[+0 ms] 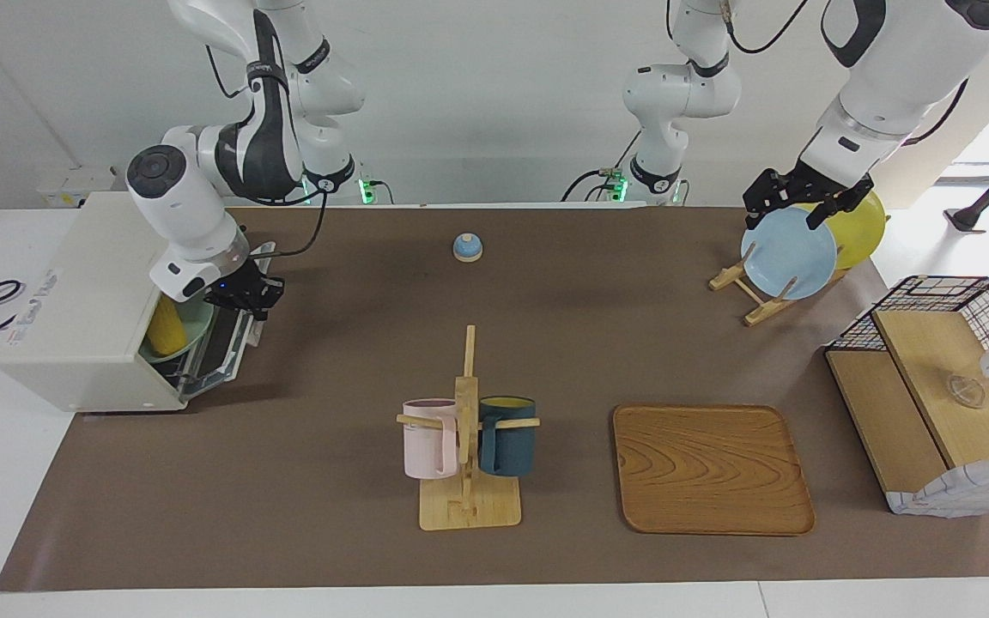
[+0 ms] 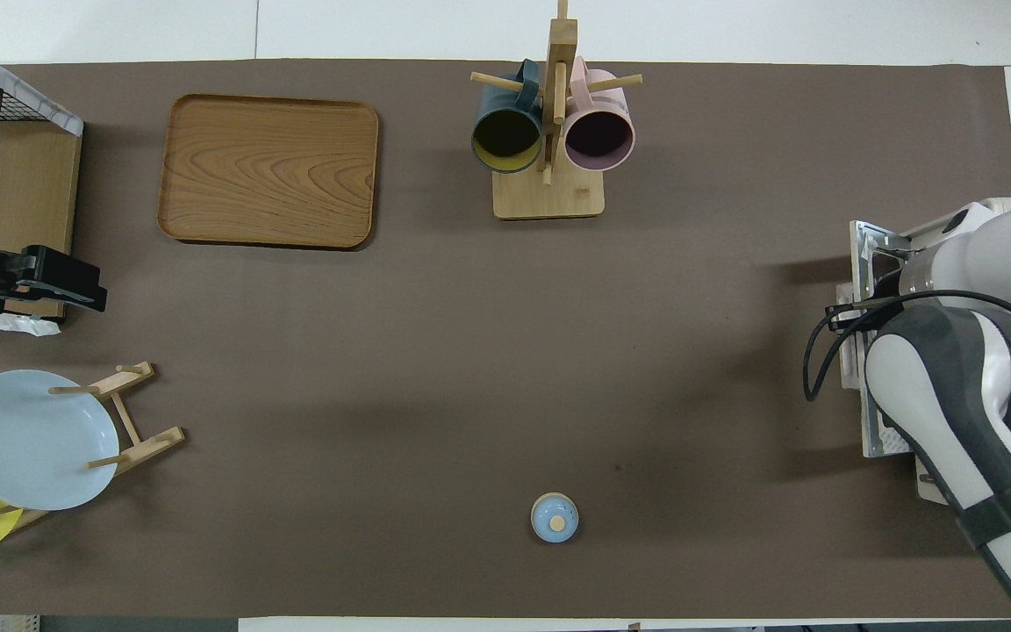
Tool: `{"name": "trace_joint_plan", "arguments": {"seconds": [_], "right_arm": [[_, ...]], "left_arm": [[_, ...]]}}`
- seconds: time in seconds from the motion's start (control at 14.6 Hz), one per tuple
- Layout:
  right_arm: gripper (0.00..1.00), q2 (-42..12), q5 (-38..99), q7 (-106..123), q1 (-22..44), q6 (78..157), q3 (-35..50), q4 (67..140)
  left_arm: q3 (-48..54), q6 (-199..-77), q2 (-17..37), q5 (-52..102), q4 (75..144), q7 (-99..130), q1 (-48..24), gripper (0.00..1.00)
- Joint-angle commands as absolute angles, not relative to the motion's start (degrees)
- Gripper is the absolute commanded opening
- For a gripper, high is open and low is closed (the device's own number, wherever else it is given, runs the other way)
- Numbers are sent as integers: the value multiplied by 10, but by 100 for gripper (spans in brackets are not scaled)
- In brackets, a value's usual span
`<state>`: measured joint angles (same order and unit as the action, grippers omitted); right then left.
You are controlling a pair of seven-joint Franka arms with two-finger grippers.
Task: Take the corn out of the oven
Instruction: 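Reach the right gripper into the open toaster oven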
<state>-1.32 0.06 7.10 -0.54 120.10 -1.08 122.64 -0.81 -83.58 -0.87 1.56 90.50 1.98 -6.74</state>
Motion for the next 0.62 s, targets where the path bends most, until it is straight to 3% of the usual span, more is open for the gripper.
{"name": "trace_joint_plan", "arguments": {"seconds": [0.0,0.55], "right_arm": [[0,-32,-9,68,-6,1276,-18,1247],[0,-87,-8,54,4,1336,-18,1259]], "left_arm": [[-4,-846,-25,8,925,19,-63,100],[-5,-847,-25,8,925,20,-63,100]]}}
